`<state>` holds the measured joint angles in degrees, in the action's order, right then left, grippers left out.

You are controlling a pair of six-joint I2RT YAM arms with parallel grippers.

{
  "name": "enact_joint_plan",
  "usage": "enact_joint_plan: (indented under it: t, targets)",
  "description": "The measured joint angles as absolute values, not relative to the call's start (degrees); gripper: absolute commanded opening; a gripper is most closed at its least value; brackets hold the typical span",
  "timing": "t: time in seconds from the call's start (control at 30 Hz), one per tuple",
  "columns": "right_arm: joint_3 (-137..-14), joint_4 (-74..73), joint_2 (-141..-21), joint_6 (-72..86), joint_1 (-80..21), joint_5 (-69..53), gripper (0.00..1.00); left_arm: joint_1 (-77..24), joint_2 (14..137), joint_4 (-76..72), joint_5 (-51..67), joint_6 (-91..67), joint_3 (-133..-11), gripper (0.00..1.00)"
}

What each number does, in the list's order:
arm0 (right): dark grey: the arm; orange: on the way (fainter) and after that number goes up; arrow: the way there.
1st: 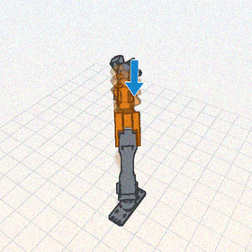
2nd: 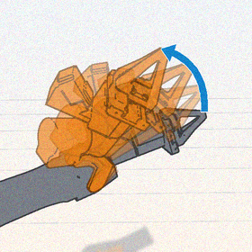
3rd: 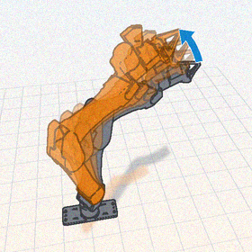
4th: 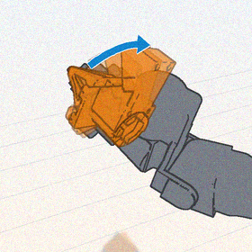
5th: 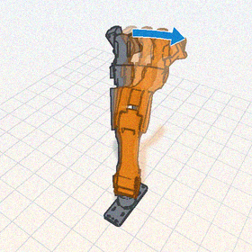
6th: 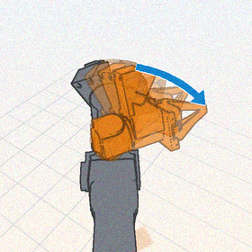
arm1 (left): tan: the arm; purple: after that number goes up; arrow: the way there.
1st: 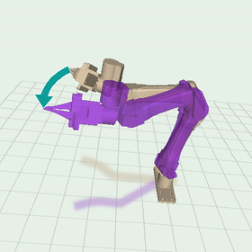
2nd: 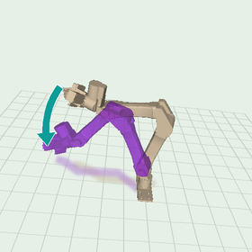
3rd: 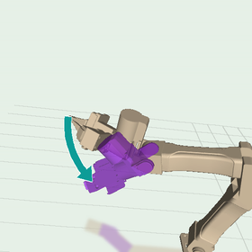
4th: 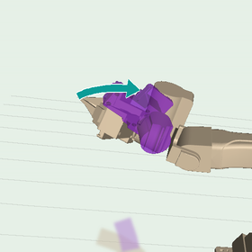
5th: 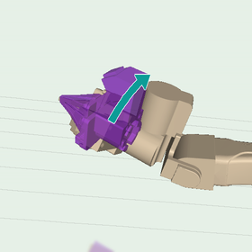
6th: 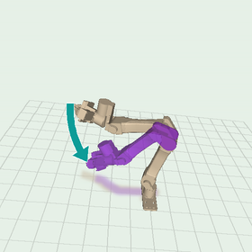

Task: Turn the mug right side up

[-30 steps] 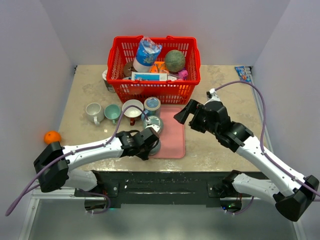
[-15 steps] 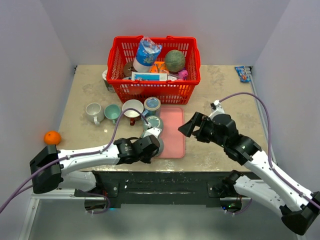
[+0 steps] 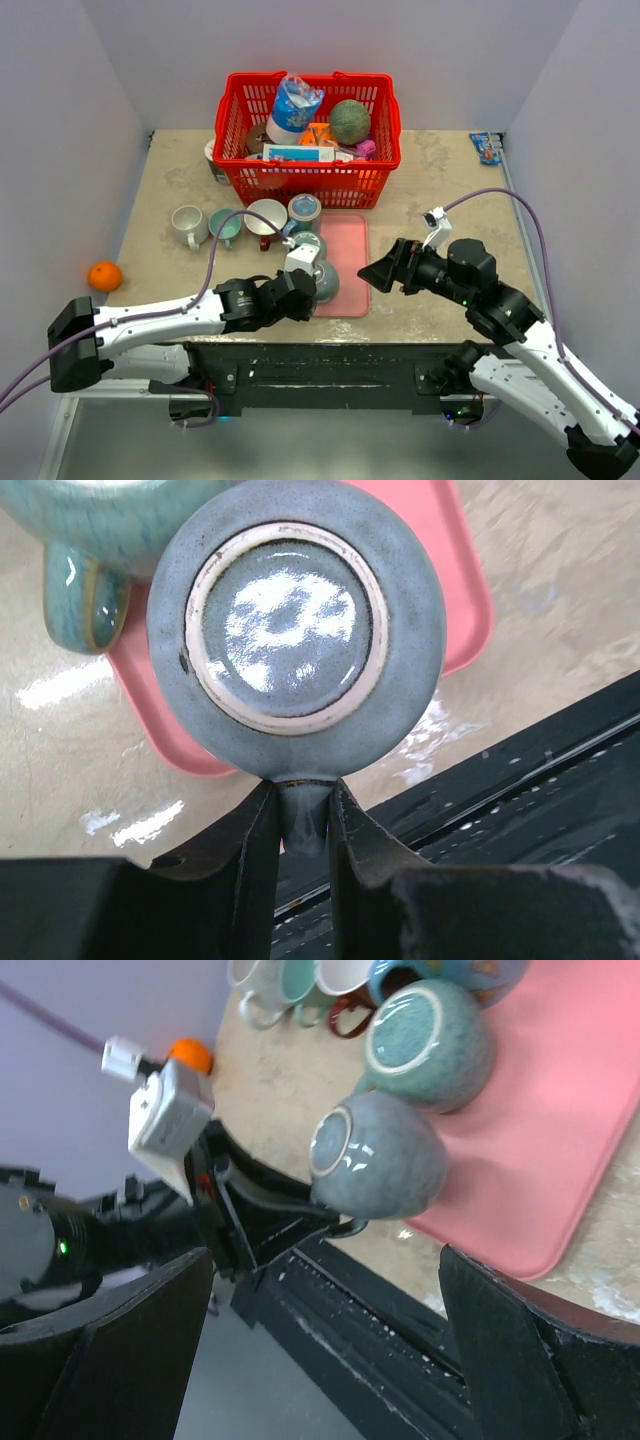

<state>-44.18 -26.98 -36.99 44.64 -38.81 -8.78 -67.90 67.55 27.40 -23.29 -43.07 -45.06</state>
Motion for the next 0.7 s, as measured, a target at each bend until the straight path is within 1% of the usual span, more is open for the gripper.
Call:
enact_joint_plan:
  t: [0.17, 0.3, 0.43, 0.7]
  targets:
    - [-44.18, -24.80, -34.96, 42.50, -38.81, -14.68, 0.99, -67.90, 64.34, 24.25, -23.11, -43.92, -46.52, 0.00]
    - [-43.62, -19.99, -31.66, 42.37, -38.83, -18.85, 0.99, -67.90, 60.12, 20.53, -21.41, -43.92, -46.94, 0.00]
    - [-43.05, -16.62, -28.67, 42.54, -38.83, -20.08, 0.99, -67.90, 56.95, 17.34, -20.56, -43.94, -48.69, 0.00]
    - [-41.12, -11.79, -28.75, 46.33, -38.83, -20.51, 0.99, -67.90, 53.43, 7.92, -17.28, -44.21, -51.13, 0.00]
